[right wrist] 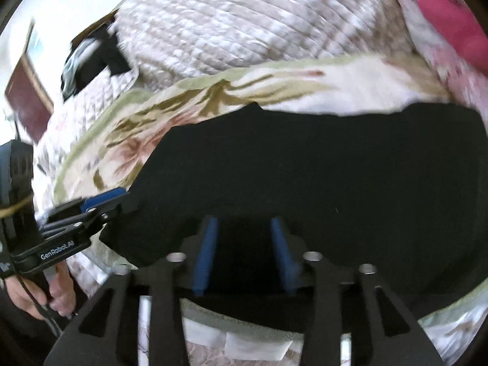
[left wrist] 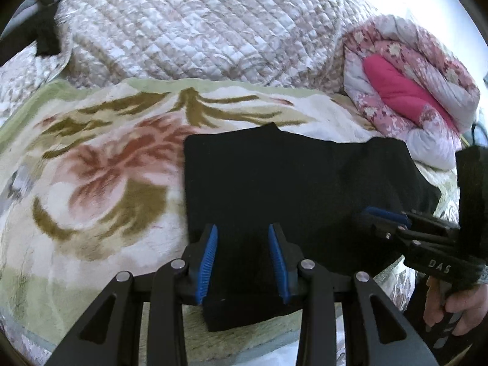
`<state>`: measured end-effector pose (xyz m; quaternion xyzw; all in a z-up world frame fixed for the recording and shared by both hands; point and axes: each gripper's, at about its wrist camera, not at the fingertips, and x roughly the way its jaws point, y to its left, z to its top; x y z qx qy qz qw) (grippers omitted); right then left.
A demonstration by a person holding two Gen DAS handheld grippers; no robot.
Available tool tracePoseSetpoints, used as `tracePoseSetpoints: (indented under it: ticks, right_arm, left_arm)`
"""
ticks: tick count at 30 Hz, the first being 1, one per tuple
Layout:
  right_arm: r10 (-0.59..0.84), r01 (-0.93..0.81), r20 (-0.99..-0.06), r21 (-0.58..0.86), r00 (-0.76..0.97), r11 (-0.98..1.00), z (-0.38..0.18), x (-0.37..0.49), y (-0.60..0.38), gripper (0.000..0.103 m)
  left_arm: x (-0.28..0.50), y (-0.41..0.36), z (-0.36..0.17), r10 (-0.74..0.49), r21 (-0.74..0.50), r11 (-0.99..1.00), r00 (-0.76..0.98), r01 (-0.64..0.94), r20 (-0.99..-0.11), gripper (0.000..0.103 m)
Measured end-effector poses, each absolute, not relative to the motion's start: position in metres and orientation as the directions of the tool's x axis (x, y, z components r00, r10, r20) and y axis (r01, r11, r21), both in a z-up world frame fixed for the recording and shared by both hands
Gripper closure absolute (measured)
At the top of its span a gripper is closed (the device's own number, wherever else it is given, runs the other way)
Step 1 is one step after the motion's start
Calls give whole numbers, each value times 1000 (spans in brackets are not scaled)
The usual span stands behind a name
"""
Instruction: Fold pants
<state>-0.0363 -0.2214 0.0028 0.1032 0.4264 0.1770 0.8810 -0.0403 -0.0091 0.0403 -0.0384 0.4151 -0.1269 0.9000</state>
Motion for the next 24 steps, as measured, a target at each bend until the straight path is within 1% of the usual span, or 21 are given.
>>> tracePoseSetpoints:
  ticks: [4,12,13,14,15,17,20,22,23,24]
  right_arm:
    - [436,-203,-694,395,573,896,3,-35,-226,58]
    - [495,-174,-666,490,557,854,-3,-23,-229,58]
    - [508,-180,-667,498,545,848,-4,-24,-228,64]
    - [500,-176,-675,490,543,854,-4,-25,-228,88]
    - [476,-160,-696,470,537,868,-7,-25,-228,97]
    - [486,-148,-687,492,540,858,-6,-25,-232,98]
    - [452,-166,-666,449,593,878,7,-30,-233,98]
    - [431,-148,-707,427,560,892,-1,-25,-231,98]
    - [444,-140,-720,443,533,886,-9,-23,-232,98]
    - [451,-136,-708,456,543,879,-9,-24,-235,98]
  left_arm:
    - [-45,-3,37,-278,-207,960,611,187,-741,66]
    - [-49,-13,31,-284,-191,958,597,216,-750,66]
    - [-49,-14,31,-283,-190,958,597,216,-751,66]
    - [-49,-14,30,-282,-187,958,597,217,-751,66]
    - [-50,-14,30,-280,-184,958,597,218,-751,66]
    - [-50,-15,30,-281,-183,958,597,221,-751,66]
    - [-52,-15,33,-290,-189,955,598,228,-747,66]
    - [-54,-15,32,-294,-190,954,596,232,-748,66]
    - [-55,-16,30,-291,-186,955,592,233,-751,66]
    - [-56,-16,30,-287,-181,955,592,234,-753,66]
